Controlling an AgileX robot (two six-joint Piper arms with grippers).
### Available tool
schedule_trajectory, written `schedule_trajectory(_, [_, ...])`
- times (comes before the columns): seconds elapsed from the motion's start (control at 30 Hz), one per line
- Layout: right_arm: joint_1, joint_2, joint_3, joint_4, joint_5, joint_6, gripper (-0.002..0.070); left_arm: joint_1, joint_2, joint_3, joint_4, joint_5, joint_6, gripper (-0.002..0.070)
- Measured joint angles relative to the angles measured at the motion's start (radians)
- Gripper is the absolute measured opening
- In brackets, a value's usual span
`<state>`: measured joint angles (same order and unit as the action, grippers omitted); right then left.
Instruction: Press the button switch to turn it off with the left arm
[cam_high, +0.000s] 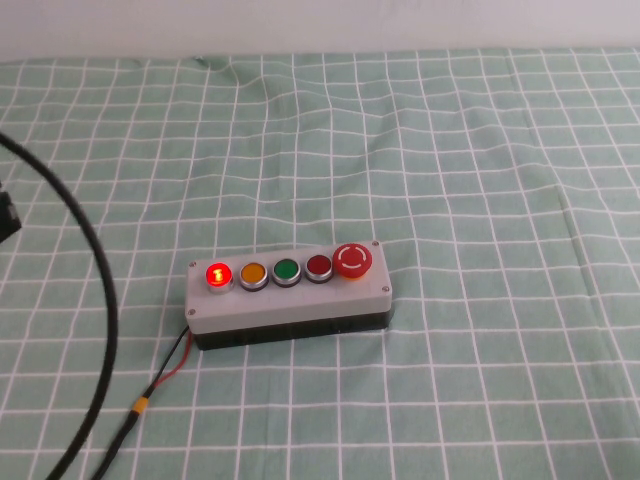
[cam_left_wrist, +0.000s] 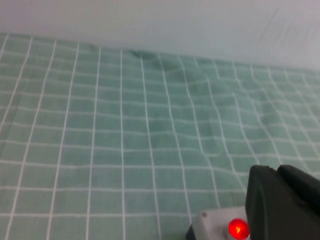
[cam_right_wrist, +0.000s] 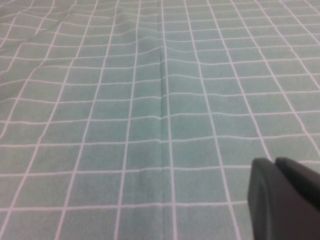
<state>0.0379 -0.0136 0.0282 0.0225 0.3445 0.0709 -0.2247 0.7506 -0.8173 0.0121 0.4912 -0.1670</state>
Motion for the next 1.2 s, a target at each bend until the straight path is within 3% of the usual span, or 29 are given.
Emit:
schedule_trajectory(0.4, [0.000, 0.000, 0.000, 0.000, 0.000, 0.000, -0.0017, 0.000, 0.315, -0.232, -0.150, 0.291, 0.219, -0.0002])
schedule_trajectory(0.67, [0.000, 0.000, 0.000, 0.000, 0.000, 0.000, -0.0017, 0.000, 0.514, -0.262, -0.218, 0.317, 0.292, -0.0002])
schedule_trajectory(0.9, [0.000, 0.000, 0.000, 0.000, 0.000, 0.000, -0.0017, 0.000, 0.641, -0.264, -0.361, 0.310, 0.409, -0.0002])
schedule_trajectory(1.2, [0.000, 0.000, 0.000, 0.000, 0.000, 0.000, -0.0017, -0.046, 0.731, -0.264, -0.393, 0.260, 0.488, -0.0002])
